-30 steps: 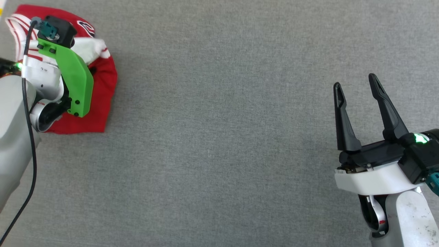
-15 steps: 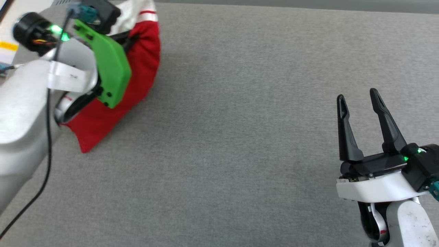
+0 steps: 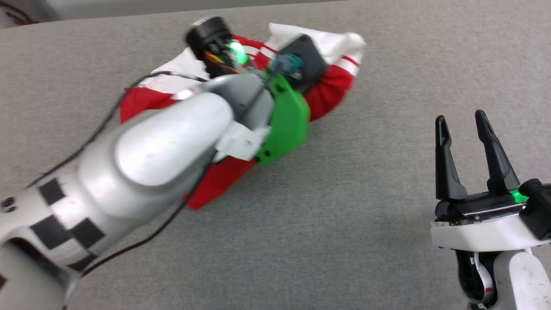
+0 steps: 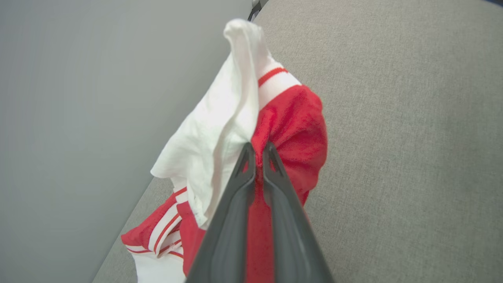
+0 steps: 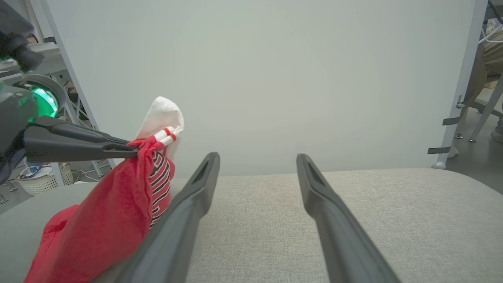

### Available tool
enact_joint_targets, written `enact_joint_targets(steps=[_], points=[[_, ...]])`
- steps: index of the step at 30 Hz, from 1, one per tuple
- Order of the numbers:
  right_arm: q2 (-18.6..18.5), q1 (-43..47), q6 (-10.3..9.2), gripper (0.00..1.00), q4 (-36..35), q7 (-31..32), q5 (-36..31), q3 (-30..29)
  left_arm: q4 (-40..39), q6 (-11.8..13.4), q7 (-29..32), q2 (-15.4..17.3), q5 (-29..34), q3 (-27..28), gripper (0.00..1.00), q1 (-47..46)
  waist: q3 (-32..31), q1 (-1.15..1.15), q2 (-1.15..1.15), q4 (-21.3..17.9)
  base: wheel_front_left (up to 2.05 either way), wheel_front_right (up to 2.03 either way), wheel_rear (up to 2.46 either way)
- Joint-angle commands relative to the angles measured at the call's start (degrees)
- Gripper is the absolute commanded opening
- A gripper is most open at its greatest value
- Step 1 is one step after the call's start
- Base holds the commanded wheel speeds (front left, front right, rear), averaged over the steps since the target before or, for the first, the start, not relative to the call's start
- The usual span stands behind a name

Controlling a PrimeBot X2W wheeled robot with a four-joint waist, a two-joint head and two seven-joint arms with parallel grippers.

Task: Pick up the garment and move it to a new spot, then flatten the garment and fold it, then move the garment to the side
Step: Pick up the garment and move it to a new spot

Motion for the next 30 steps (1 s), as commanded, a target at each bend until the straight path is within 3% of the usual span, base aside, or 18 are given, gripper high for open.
enact_joint_targets(steps=[1,7,11,20,22,23,24,30], points=[[-0.1,0.0,-0.03,1.00,-0.2,-0.3,0.5,-0.5,0.7,-0.2,-1.1,-2.0,-0.5,-1.1,0.00,-1.2,2.2,0.00,0.00,-3.6,0.00,0.00,0.00],[-0.1,-0.5,-0.03,1.00,-0.4,-0.3,1.5,-2.3,4.0,-0.2,-2.2,-10.8,0.0,-4.0,0.00,1.0,4.4,0.00,0.00,-6.2,0.00,0.00,0.00],[-0.1,-1.4,-0.03,1.00,-0.8,-0.3,2.1,-3.8,3.9,-0.2,2.2,-15.7,3.9,-4.0,0.00,7.8,6.0,0.00,0.00,-7.3,0.00,0.00,0.00],[-0.1,-3.1,-0.03,1.00,-1.1,-0.3,3.1,-5.5,4.8,-0.2,9.4,-18.7,11.0,-4.1,0.00,21.1,8.5,0.00,0.00,-8.2,0.00,0.00,0.00],[-0.1,-3.1,-0.03,1.00,-0.9,-0.3,2.9,-5.6,5.6,-0.2,7.1,-18.6,11.7,-4.1,0.00,21.1,8.1,0.00,0.00,-7.7,0.00,0.00,0.00],[-0.1,-3.0,-0.03,1.00,-0.9,-0.3,2.8,-5.7,6.2,-0.2,5.5,-18.8,11.8,-4.1,0.39,20.9,7.9,0.00,0.00,-7.5,0.00,0.00,0.00],[-0.1,-2.8,-0.03,1.00,-0.8,-0.3,2.6,-5.8,6.8,-0.2,3.2,-19.0,12.2,-4.1,1.00,20.4,7.4,0.00,0.00,-7.0,0.00,0.00,0.00],[-0.1,-1.1,-0.03,1.00,-0.2,-0.3,1.1,-6.7,11.4,-0.2,-13.4,-20.3,12.9,-4.0,1.00,16.5,2.8,0.00,0.00,-4.2,0.00,0.00,0.00]])
